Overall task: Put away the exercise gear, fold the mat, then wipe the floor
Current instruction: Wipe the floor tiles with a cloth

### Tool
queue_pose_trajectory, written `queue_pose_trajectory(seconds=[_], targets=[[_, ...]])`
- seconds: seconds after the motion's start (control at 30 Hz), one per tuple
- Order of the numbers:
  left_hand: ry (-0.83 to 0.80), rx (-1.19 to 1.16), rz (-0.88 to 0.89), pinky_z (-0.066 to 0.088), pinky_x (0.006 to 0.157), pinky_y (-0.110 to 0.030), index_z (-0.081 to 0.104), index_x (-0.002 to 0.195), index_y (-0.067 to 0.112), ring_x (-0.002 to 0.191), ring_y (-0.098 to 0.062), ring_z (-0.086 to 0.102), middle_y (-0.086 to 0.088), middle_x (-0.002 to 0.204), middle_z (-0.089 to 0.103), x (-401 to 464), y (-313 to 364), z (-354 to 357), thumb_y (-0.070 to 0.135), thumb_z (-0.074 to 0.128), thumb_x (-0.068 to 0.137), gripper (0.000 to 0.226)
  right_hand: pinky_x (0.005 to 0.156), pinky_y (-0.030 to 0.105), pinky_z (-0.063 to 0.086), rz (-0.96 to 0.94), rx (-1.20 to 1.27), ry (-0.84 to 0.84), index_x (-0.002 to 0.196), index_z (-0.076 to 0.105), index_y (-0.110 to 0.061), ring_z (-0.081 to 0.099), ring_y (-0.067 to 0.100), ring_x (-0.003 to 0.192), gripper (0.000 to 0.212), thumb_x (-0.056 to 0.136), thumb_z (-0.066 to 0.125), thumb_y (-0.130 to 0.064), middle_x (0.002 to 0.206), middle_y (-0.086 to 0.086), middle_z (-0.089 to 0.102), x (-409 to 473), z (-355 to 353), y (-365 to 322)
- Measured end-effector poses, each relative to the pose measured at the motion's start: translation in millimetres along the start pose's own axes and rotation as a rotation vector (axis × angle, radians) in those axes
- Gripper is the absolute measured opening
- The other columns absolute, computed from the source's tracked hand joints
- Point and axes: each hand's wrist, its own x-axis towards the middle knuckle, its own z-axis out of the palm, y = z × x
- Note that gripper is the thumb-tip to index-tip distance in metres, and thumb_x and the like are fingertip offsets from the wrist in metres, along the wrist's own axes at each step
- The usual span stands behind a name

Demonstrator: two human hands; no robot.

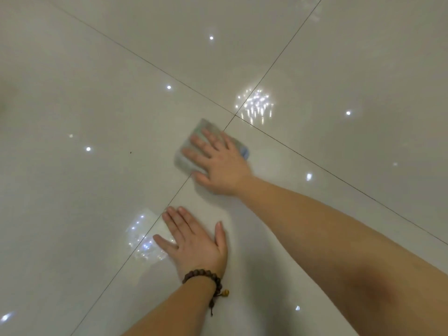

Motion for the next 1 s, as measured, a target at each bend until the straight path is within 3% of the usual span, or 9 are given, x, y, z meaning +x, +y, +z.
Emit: queue_pose_trajectory(seconds=[0.07,0.2,0.23,0.37,0.43,0.57,0.63,0.83,1.0], targets=[[0.011,0.015,0.003,0.004,0.113,-0.064,0.007,0.147,-0.006,0.147,-0.034,0.003,-0.026,0.156,0.013,-1,-2,0,0.059,0.008,0.092,0.086,0.114,0.051,0.017,-0.037,-0.057,0.072,0.144,0.036,-0.034,0.024,0.028,0.143,0.059,0.089,0.026,-0.051,0.153,0.002,0.032,-9,-2,36],[0.013,0.003,0.018,0.003,0.113,-0.065,0.008,0.148,-0.007,0.148,-0.034,-0.001,-0.025,0.157,0.011,0,1,1,0.058,0.011,0.092,0.086,0.116,0.05,0.005,1.18,0.222,0.284,0.149,0.023,-0.031,0.007,0.028,0.146,0.059,0.092,0.03,-0.047,0.158,0.003,0.017,-22,-18,78],[0.007,-0.007,0.014,0.004,0.113,-0.065,0.008,0.148,-0.007,0.148,-0.033,-0.001,-0.025,0.157,0.01,-1,2,0,0.058,0.012,0.092,0.085,0.116,0.052,0.001,1.284,0.249,0.284,0.15,0.019,-0.033,0.002,0.028,0.147,0.062,0.092,0.033,-0.047,0.16,0.002,0.011,-20,-19,56],[0.015,-0.015,0.013,0.003,0.112,-0.065,0.008,0.148,-0.006,0.147,-0.033,-0.001,-0.025,0.157,0.011,-1,2,-2,0.058,0.014,0.092,0.086,0.115,0.052,0.009,0.185,0.06,0.214,0.144,0.038,-0.032,0.02,0.03,0.144,0.059,0.087,0.034,-0.049,0.154,0.004,0.031,-40,17,-26],[-0.012,-0.017,0.009,0.001,0.113,-0.065,0.007,0.149,-0.005,0.147,-0.032,-0.003,-0.024,0.158,0.008,-2,2,-4,0.059,0.013,0.091,0.087,0.116,0.048,0.012,-0.11,-0.044,0.159,0.142,0.04,-0.034,0.024,0.027,0.143,0.056,0.088,0.036,-0.049,0.152,0.001,0.034,-61,18,6],[-0.028,-0.02,0.023,-0.004,0.113,-0.063,-0.004,0.15,0.0,0.147,-0.03,-0.013,-0.02,0.159,-0.004,-3,2,-6,0.061,0.008,0.089,0.087,0.116,0.048,0.005,0.934,0.093,0.341,0.147,0.031,-0.033,0.015,0.027,0.145,0.062,0.086,0.026,-0.048,0.156,0.003,0.026,-92,6,72],[-0.034,-0.038,0.027,-0.008,0.113,-0.062,-0.007,0.15,0.004,0.146,-0.029,-0.017,-0.017,0.16,-0.008,-3,2,-8,0.062,0.007,0.088,0.086,0.116,0.052,0.004,1.213,0.117,0.328,0.149,0.025,-0.032,0.006,0.029,0.146,0.064,0.087,0.029,-0.047,0.158,0.004,0.019,-87,7,48],[-0.09,-0.098,0.038,-0.015,0.112,-0.059,-0.021,0.148,0.013,0.141,-0.023,-0.031,-0.008,0.157,-0.024,1,-2,-15,0.066,0.0,0.082,0.087,0.116,0.052,0.009,0.088,0.023,0.098,0.144,0.035,-0.037,0.015,0.024,0.146,0.061,0.086,0.031,-0.056,0.156,-0.002,0.027,-103,16,5],[-0.015,-0.211,0.155,-0.021,0.113,-0.051,-0.014,0.149,0.039,0.143,-0.014,-0.029,0.008,0.157,-0.025,-19,-42,-23,0.064,0.014,0.089,0.071,0.116,0.054,0.003,0.429,0.072,0.21,0.144,0.031,-0.043,0.005,0.025,0.147,0.067,0.081,0.029,-0.068,0.158,0.0,0.017,-109,1,37]])
